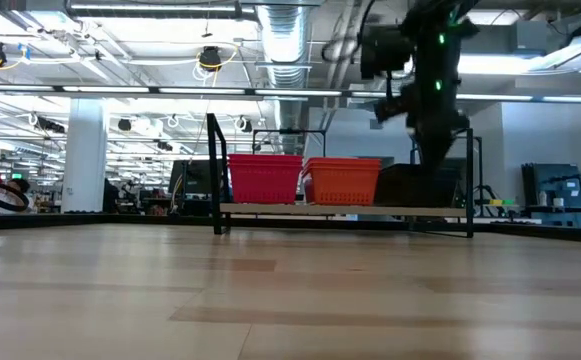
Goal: Stack baskets on shelf by color
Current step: Stack the black bin into the black bin on the shelf, then adjust the shelf
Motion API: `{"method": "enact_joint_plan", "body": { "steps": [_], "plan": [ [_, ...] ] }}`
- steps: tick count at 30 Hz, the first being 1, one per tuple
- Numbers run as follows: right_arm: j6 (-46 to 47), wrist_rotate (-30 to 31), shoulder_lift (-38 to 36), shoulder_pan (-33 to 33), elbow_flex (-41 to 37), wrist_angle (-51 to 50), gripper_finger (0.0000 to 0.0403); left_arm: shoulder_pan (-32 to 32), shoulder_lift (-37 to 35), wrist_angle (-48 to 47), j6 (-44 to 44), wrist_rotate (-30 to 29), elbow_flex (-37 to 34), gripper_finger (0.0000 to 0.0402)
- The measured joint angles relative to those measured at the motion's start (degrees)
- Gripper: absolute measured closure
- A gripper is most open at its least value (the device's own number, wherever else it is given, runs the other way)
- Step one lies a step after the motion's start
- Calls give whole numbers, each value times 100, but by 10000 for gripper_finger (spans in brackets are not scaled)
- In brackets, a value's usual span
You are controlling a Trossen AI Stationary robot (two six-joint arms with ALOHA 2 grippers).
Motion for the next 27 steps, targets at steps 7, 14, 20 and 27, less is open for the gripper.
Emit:
{"method": "enact_joint_plan", "body": {
  "steps": [7, 14, 20, 27],
  "plan": [
    [68, -106, -494, 257, 907, -187, 403, -1, 0, -1, -1, -3, 0, 401],
    [158, -87, -1320, 133, 1424, -136, 403, -1, 0, -184, -13, -3, 0, 401],
    [616, -74, -2183, 136, 1362, -184, 403, 1, 0, -427, -368, -2, 0, 401],
    [1496, 1107, -2835, 47, 1239, -1181, 403, 106, -7, -732, -874, -151, -89, 401]
  ]
}}
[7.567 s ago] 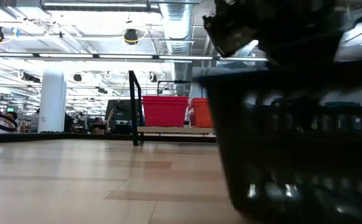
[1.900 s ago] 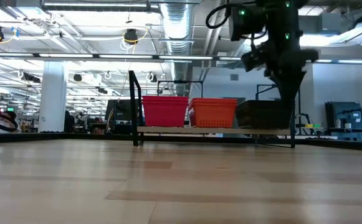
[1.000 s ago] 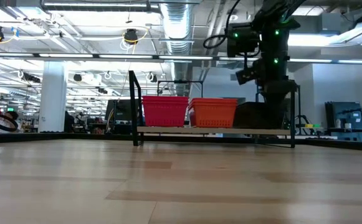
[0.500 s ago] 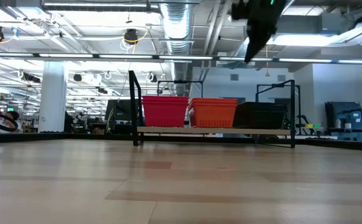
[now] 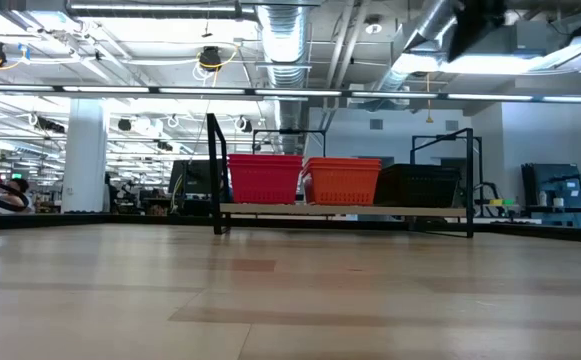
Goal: Stack baskets on shelf by color
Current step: Adjust the shelf
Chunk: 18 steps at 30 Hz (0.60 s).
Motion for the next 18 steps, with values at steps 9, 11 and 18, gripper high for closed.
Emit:
{"method": "enact_joint_plan", "body": {
  "steps": [9, 11, 18],
  "plan": [
    [1354, 1103, 198, -433, -161, -1469, 403, 288, 2, 9, -396, -9, -394, 401],
    [1277, 1167, 265, -649, -392, -1359, 403, 309, 3, 16, -397, 31, -394, 402],
    [393, 711, 384, -1916, -1518, -208, 403, 317, 2, 25, -397, 209, -394, 401]
  ]
}}
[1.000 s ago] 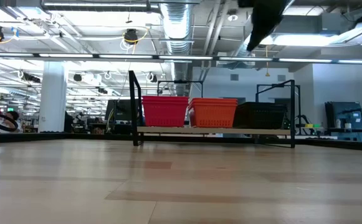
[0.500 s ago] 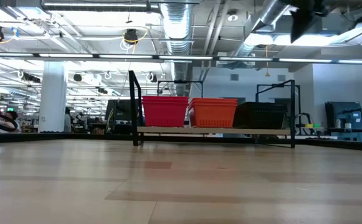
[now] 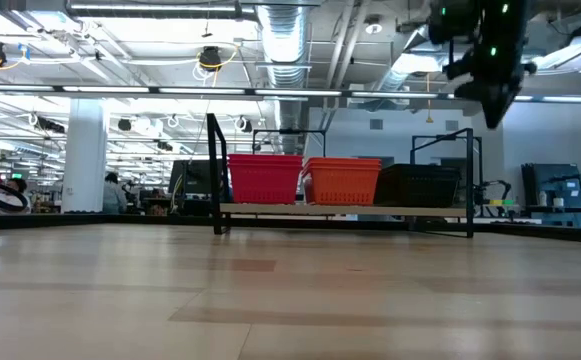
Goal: Stack baskets on shelf by color
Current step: Adjust the shelf
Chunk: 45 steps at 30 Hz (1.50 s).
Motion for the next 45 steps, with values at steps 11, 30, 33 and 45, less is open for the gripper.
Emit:
{"method": "enact_joint_plan", "body": {
  "steps": [11, 30, 33, 45],
  "plan": [
    [-961, -1944, -209, -1426, -403, 2231, 403, 0, 1, 2, -11, 242, 0, 401],
    [-447, -2823, 450, -1778, -632, 2389, 403, 0, -1, 2, -9, 234, 0, 401],
    [-320, -2814, 591, -1530, -631, 2564, 403, 0, 1, 0, -7, 230, 0, 401],
    [282, -2965, 846, -899, -630, 3256, 403, 0, 1, -11, 2, 236, 0, 401]
  ]
}}
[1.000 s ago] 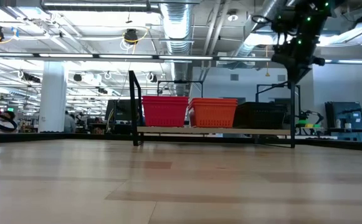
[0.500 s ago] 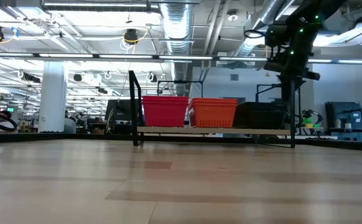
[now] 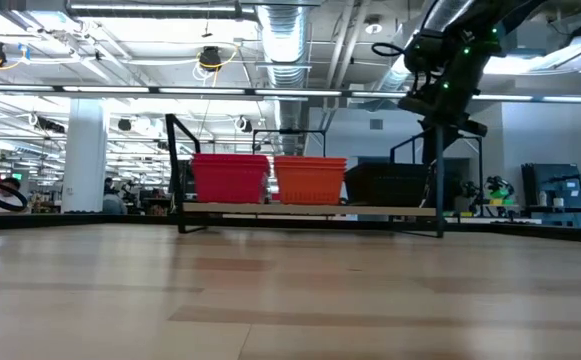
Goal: Stack baskets on shelf by color
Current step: Adjust the shelf
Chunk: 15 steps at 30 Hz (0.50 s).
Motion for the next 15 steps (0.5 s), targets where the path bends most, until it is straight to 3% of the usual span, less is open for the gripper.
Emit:
{"method": "enact_joint_plan", "body": {
  "steps": [12, 15],
  "plan": [
    [758, 7, -54, 654, -2, 216, 403, 0, 0, -2, 2, -2, -2, 401],
    [748, 247, -55, 841, -2, 213, 403, 0, -2, -2, 10, -2, -2, 401]
  ]
}}
